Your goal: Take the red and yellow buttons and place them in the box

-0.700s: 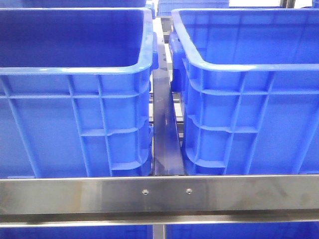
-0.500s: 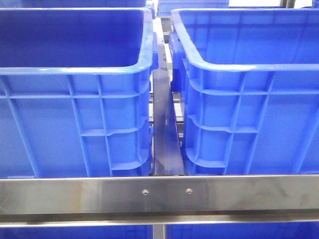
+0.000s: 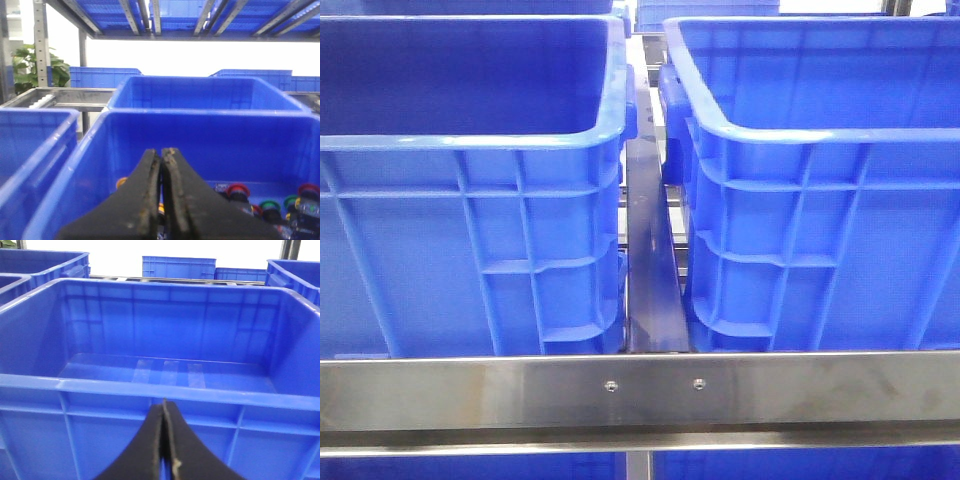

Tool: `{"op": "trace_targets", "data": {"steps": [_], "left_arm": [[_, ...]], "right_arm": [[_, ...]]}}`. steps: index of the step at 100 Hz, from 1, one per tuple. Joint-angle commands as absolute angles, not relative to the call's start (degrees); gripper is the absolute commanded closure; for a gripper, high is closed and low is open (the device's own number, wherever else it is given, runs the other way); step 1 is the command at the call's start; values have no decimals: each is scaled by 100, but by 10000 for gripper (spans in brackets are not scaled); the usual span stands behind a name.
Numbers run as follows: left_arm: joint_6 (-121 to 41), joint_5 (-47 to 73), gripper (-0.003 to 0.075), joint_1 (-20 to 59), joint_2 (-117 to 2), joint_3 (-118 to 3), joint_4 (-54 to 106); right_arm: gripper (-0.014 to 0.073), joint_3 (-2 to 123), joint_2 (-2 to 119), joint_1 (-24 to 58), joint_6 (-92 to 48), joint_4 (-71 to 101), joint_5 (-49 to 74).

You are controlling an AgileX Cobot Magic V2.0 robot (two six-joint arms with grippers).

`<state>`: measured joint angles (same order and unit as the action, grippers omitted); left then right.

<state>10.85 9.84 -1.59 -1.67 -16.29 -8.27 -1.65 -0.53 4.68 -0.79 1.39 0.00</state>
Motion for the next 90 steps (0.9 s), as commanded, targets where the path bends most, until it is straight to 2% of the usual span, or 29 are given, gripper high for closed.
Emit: {"op": "trace_targets", "data": {"steps": [1,41,58,84,90], "left_arm": [[1146,1264,739,-109,-650,-2433,-729],[1081,3608,739,-109,-3144,-5014,-729],[1081,3689,739,-109,-3743,-5225,-788],[1081,3784,736,-109,-4007,-5225,-958],[1077,3821,712,-109,-4007,-5225,-1016]], "right_arm": [[662,-155,-183,469,-76,93,-466],[662,-155,-183,469,-76,93,-466],[662,-155,-183,469,-76,93,-466],[662,-155,-183,469,-76,93,-466],[662,-155,-183,469,-76,93,-466]]}}
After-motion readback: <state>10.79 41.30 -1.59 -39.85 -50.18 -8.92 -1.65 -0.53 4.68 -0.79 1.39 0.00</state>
